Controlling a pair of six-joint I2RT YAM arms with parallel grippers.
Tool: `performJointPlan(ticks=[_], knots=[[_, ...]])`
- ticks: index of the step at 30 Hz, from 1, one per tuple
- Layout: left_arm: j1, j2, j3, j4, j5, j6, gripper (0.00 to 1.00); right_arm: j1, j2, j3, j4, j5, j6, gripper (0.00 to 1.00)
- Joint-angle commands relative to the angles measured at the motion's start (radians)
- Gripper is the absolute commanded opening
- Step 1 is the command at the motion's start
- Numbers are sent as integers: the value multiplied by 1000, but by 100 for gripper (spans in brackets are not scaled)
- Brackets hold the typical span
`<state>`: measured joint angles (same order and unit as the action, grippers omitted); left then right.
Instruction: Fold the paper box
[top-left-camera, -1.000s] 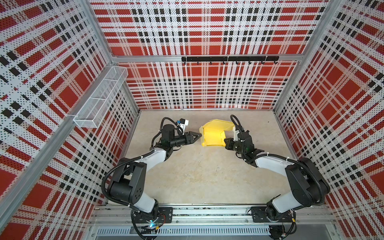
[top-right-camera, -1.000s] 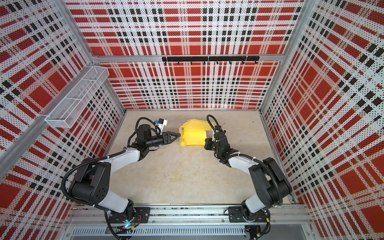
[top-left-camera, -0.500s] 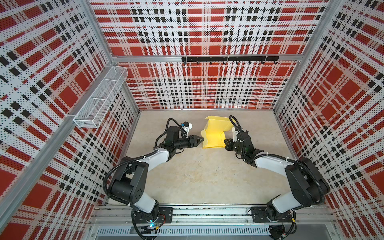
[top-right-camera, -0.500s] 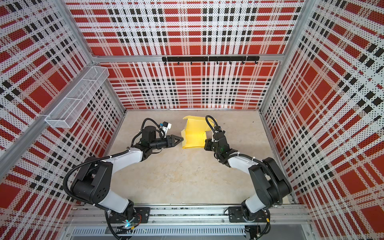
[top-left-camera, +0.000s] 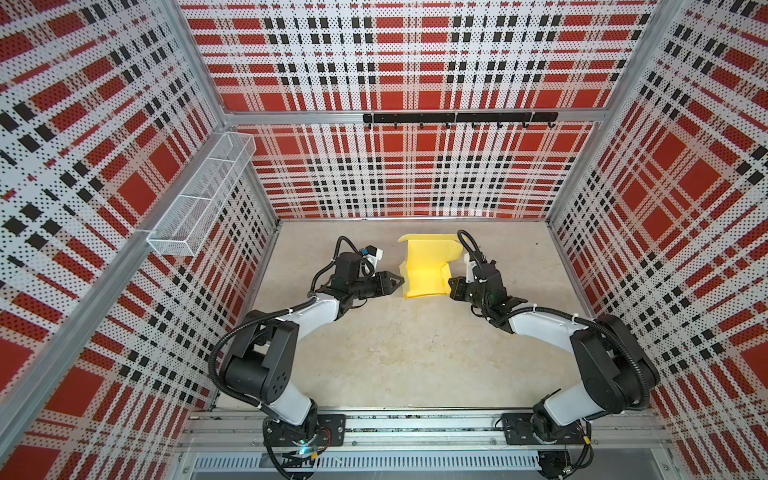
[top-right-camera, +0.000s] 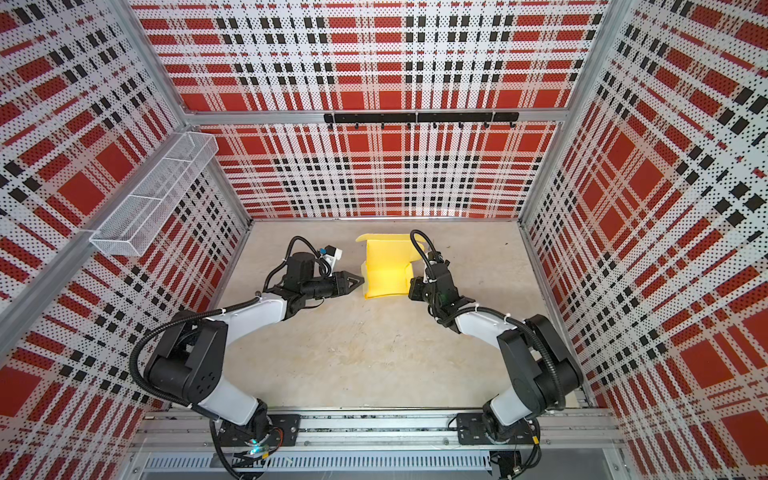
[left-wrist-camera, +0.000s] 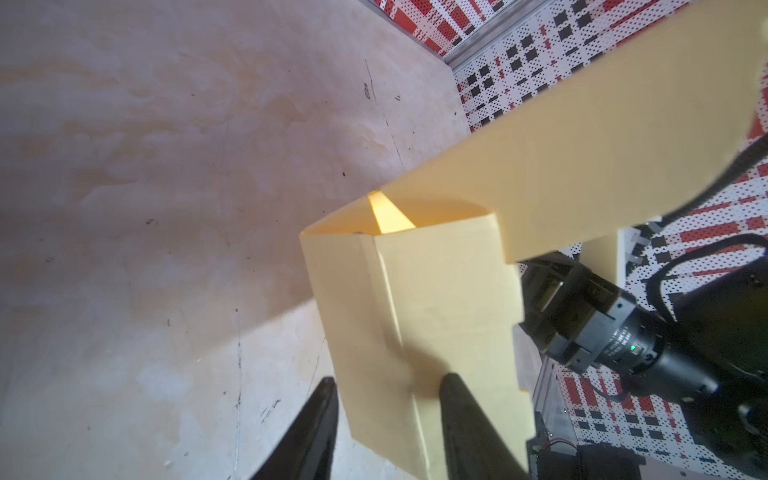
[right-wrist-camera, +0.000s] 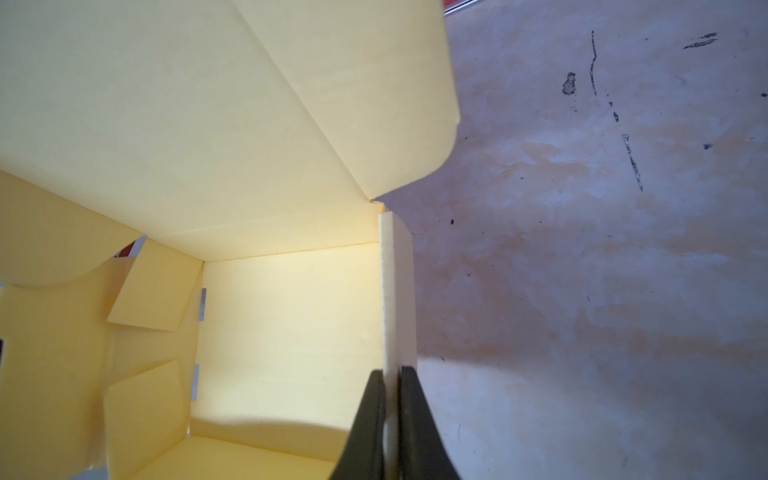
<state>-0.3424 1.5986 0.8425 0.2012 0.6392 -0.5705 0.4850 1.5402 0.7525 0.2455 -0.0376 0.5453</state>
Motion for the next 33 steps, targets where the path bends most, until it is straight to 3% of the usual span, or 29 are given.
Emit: performJointPlan(ticks=[1,6,11,16,25,33], knots=[[-4,14,25,-44,-42,16,44,17,-15,34,66,-22,-6,10],[9,19,25,-48,-60,-6,50,15,-21,23,70,-10,-18,10],[59,-9,5,46,45,-50,57,15,-26,11,62,0,-25,10],[93,-41,-38,151,120,-101,73,4,-35,-1,69,-12,-15,10],[114,-60,-25,185,174,-140,72,-10,-32,6,65,-33,-19,10],[85,-43,-25,190,154,-136,74,-10,-9,35,56,-44,-18,10]])
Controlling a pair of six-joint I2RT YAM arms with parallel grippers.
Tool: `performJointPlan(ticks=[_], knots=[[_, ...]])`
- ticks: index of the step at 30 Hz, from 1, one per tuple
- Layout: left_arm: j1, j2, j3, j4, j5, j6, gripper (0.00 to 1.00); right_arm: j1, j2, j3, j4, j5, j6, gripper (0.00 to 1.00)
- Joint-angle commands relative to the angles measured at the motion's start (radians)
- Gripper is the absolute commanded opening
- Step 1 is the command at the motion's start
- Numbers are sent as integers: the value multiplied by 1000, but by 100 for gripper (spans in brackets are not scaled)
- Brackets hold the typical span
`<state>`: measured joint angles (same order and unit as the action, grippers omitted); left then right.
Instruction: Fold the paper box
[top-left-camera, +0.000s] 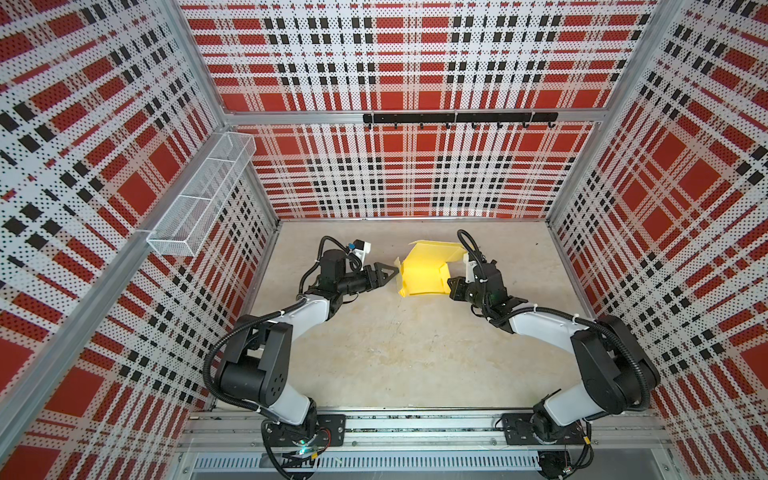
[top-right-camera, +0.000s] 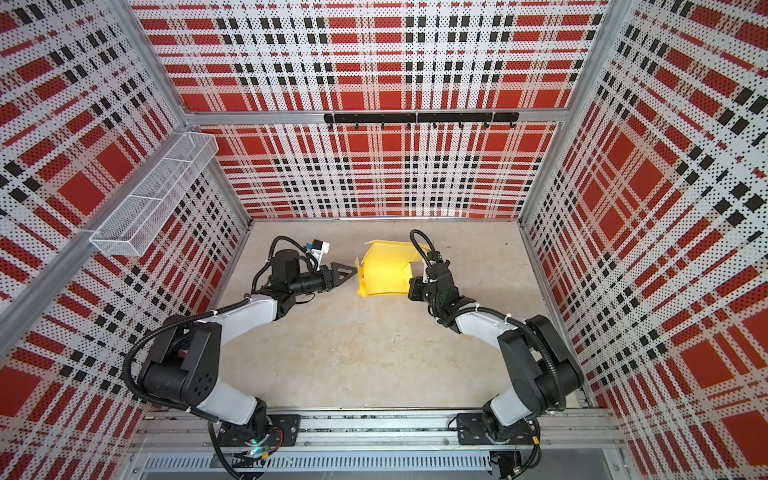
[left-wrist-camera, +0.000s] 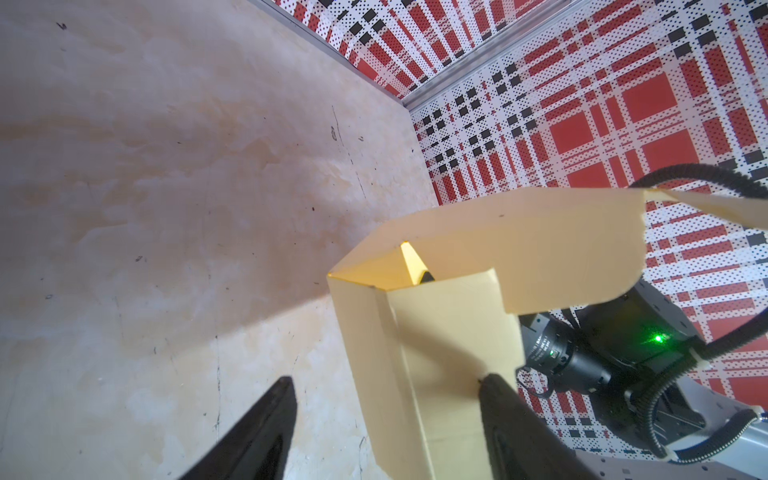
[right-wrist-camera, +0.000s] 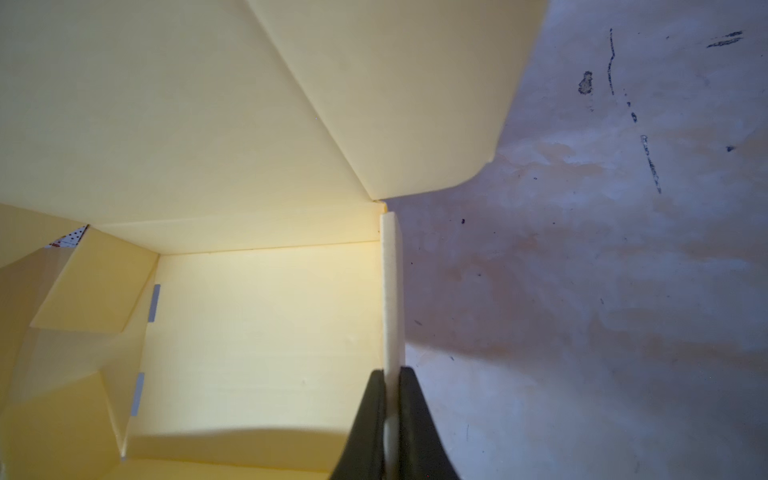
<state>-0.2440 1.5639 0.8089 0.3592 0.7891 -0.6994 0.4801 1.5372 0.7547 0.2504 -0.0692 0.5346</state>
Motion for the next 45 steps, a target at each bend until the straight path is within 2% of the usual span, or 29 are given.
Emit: performJointPlan(ticks=[1,6,12,16,22,25,29,32,36,40,45], knots=[[-19,-4,9,33,0,-4,74,-5,-5,34,52,-11,-6,11],[-39,6,9,17,-21,2,73,-2,-8,29,50,-11,-2,10],[-39,12,31,-129,-119,59,62,-1,-24,25,40,-2,-8,10],[-32,9,21,-155,-155,80,55,-1,-37,26,30,10,-21,10],[-35,7,22,-166,-153,85,52,-2,-37,28,26,9,-21,10],[-14,-15,26,-134,-91,43,58,-1,-38,24,24,9,-22,10],[41,-55,-10,41,32,-55,69,-2,-49,13,19,19,-25,10],[58,-69,-28,85,53,-71,73,-2,-52,17,13,19,-30,10],[23,-63,-28,91,69,-45,81,-2,-41,33,10,13,-32,10],[18,-60,-39,91,60,-45,81,-1,-38,35,16,9,-27,10],[36,-64,-57,91,47,-40,75,-1,-48,30,13,12,-28,10]])
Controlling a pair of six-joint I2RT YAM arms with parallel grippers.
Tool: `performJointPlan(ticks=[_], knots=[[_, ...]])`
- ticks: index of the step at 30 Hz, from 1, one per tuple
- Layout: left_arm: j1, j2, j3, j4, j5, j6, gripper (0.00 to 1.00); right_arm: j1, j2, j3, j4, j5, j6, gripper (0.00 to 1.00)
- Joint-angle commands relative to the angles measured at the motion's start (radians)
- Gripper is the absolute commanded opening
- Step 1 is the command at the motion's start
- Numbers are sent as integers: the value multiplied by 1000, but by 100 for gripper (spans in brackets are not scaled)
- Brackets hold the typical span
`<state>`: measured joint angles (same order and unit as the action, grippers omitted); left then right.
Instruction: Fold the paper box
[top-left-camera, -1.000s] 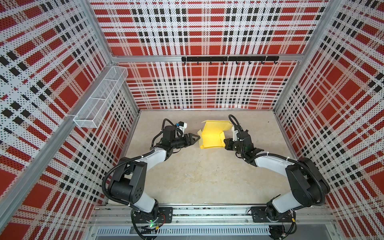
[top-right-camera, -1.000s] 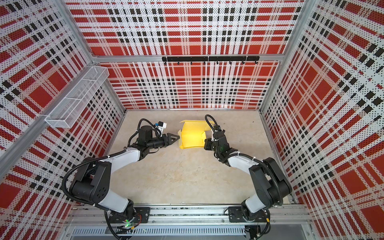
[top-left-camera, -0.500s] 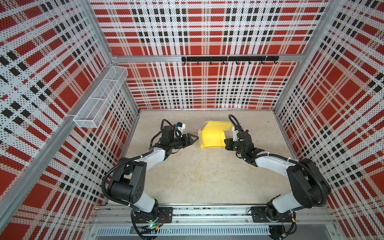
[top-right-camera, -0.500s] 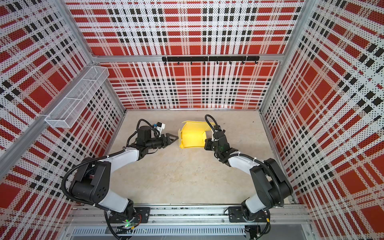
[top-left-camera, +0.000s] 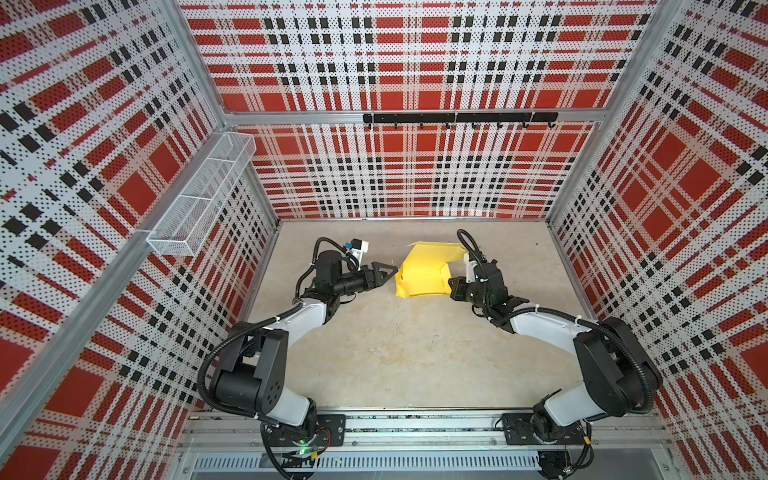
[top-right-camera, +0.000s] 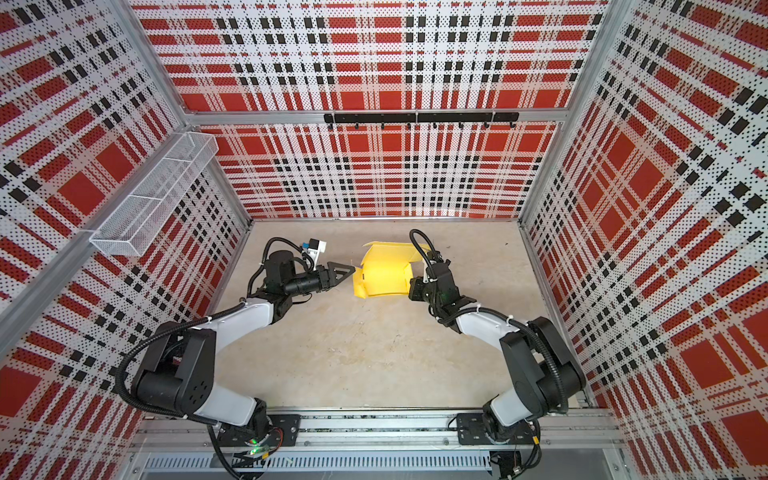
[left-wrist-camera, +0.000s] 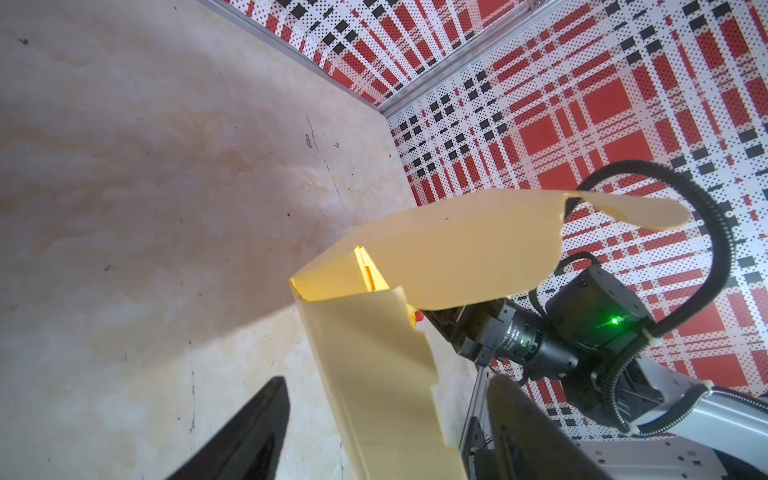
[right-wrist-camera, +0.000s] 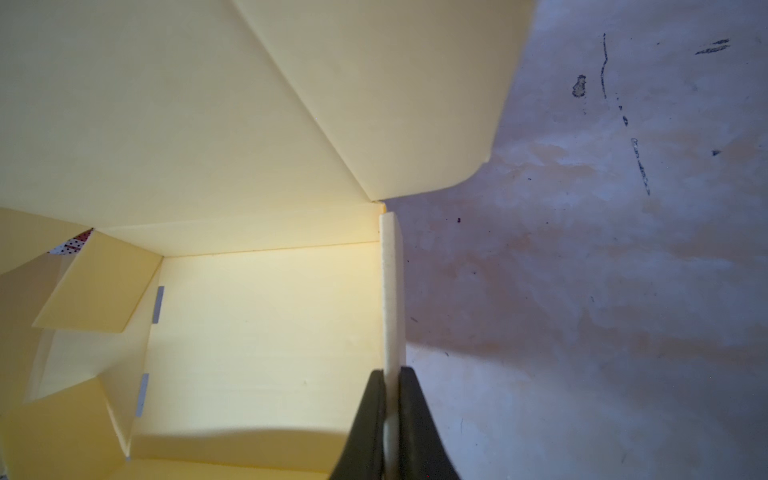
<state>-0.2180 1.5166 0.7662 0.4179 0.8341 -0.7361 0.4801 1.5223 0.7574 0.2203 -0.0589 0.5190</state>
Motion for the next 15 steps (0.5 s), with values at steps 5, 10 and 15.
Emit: performJointPlan(ticks=[5,10,15], knots=[[3,-16,-19,32,8,12,71,-1,-30,31,40,2,-14,10],[-7,-4,-21,22,-4,25,66,0,-21,35,43,-1,-14,10],[-23,14,-7,-47,-51,50,58,0,-21,38,46,-4,-8,10]])
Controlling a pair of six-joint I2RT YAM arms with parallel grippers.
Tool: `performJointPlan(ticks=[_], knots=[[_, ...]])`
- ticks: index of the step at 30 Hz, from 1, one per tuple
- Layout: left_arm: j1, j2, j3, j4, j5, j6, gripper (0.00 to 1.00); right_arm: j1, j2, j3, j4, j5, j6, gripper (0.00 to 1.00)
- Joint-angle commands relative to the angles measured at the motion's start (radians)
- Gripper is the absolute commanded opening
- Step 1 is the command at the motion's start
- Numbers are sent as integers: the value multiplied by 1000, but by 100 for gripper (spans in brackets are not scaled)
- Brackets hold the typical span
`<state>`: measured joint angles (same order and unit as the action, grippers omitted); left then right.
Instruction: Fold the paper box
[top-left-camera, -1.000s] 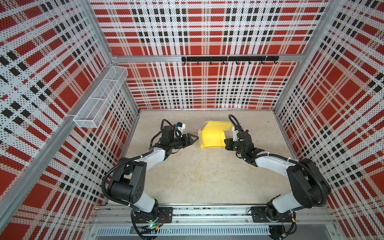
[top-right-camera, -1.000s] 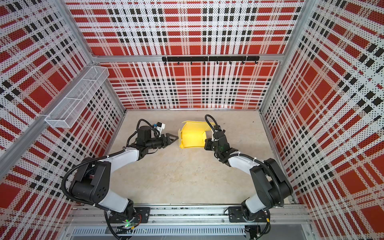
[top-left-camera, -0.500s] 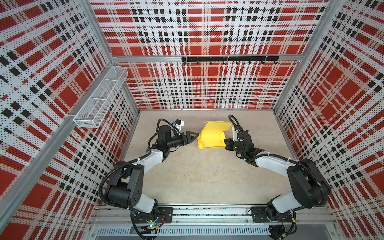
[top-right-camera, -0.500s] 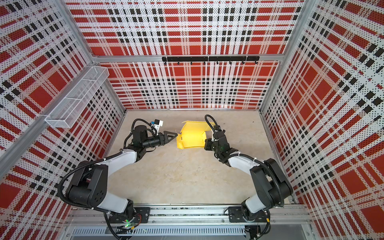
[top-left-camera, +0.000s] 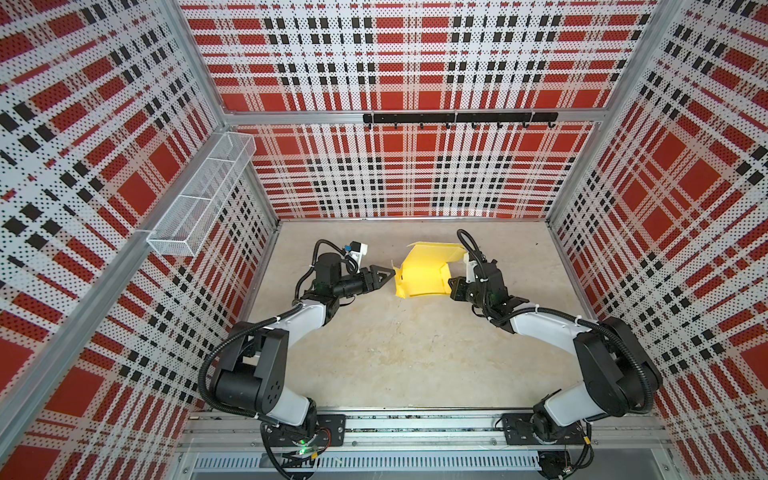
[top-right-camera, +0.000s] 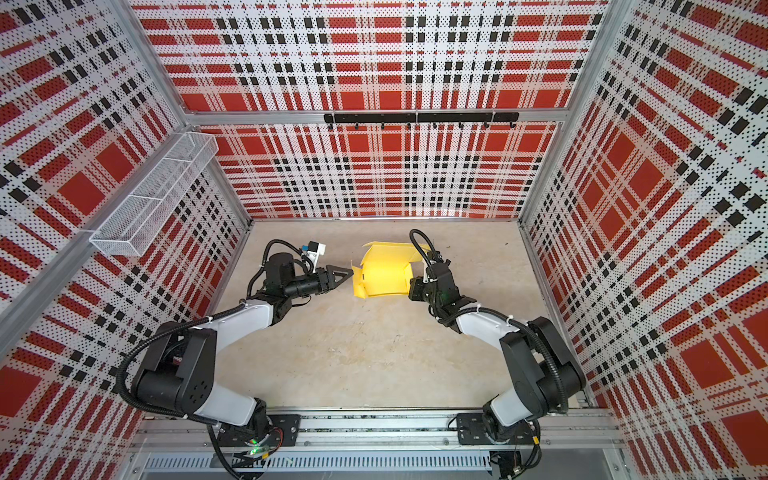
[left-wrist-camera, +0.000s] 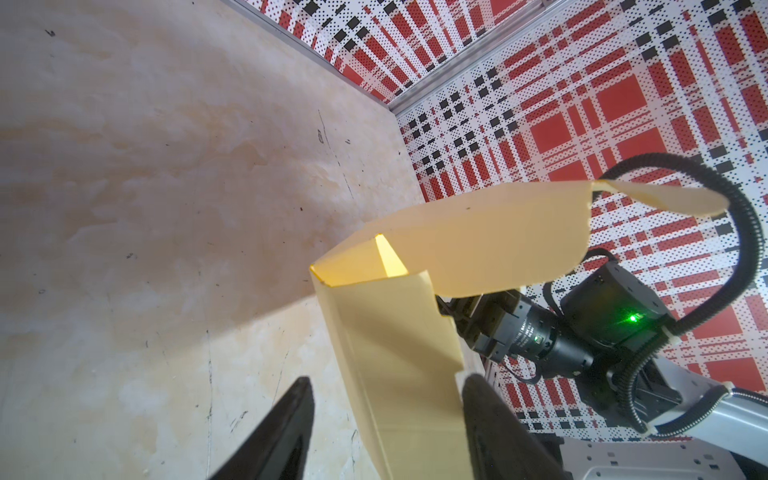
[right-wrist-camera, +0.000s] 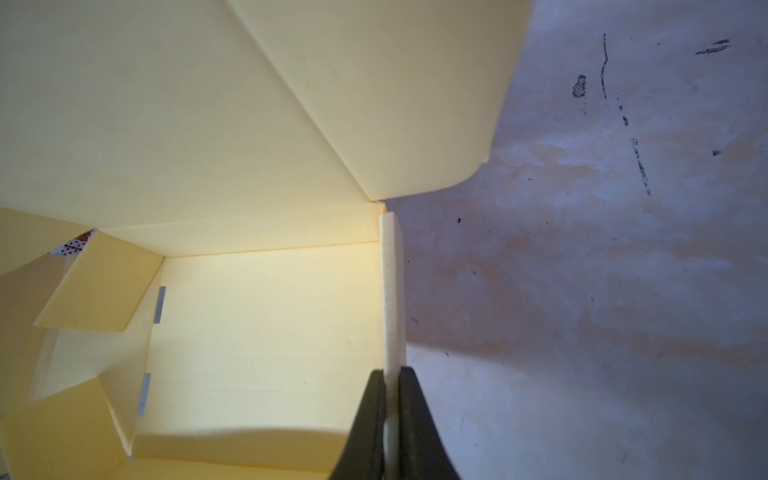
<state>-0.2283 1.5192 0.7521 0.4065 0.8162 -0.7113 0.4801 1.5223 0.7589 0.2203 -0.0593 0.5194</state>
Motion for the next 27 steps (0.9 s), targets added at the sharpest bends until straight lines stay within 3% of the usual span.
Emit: performJointPlan(ticks=[1,18,27], knots=[[-17,15,9,-41,-37,29,57,0,-21,36,45,-5,-11,10],[-66,64,57,-163,-135,52,55,9,-33,52,21,8,-21,11],[-101,78,83,-169,-129,30,55,27,-13,69,1,19,-29,11]])
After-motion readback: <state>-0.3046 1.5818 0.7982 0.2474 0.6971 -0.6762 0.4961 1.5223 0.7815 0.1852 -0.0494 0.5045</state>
